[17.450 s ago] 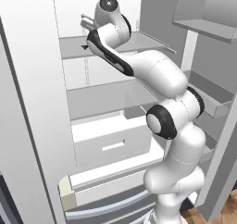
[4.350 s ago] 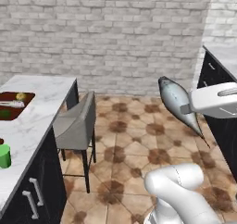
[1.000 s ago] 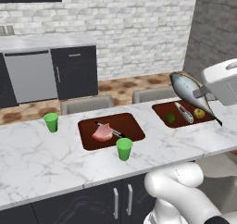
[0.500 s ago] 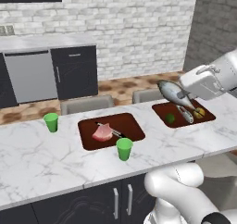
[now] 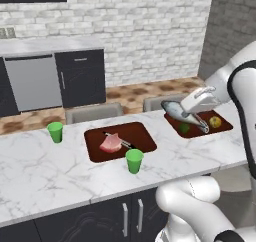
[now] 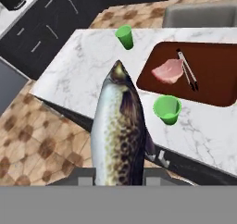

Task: Gather the squash and lime from the fridge and place them on a tray on the dining counter. Then gather the fish and steak from the fridge and place them on the other tray.

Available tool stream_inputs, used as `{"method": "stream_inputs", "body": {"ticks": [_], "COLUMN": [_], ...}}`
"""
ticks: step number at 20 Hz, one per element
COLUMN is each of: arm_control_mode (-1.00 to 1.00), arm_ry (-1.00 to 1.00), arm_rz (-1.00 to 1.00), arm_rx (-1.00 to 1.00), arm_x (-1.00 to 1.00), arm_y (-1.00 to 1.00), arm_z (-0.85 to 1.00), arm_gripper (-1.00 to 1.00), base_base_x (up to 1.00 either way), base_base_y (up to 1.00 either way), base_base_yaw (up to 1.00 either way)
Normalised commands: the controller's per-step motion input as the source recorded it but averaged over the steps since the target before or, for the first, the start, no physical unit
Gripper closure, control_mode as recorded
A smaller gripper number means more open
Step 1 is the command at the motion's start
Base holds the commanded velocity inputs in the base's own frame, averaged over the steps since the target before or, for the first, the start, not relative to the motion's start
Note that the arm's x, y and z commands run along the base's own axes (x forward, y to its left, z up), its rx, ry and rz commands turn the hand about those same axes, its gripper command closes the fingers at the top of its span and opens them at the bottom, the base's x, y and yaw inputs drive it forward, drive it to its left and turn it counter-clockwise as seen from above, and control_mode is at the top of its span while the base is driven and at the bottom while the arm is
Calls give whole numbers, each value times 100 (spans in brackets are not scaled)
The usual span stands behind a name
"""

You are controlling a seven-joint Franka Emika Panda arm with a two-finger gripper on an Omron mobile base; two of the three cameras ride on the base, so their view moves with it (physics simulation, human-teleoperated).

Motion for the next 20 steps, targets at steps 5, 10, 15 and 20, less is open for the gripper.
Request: {"method": "stream_inputs", "body": {"ticks": [5, 10, 15, 20], "arm_control_mode": [-100, -100, -100, -100], "arm_ry": [-2, -8, -13, -13], "arm_rz": [8, 10, 7, 4], "arm_rx": [-11, -4, -9, -12], "arm_x": [33, 10, 22, 26], "arm_y": [3, 12, 11, 0], "arm_z": [-33, -31, -34, -26], "arm_gripper": [100, 100, 100, 100], "base_base_x": [0, 0, 0, 0], "base_base_y": [0, 0, 0, 0], "base_base_yaw": [0, 0, 0, 0]}}
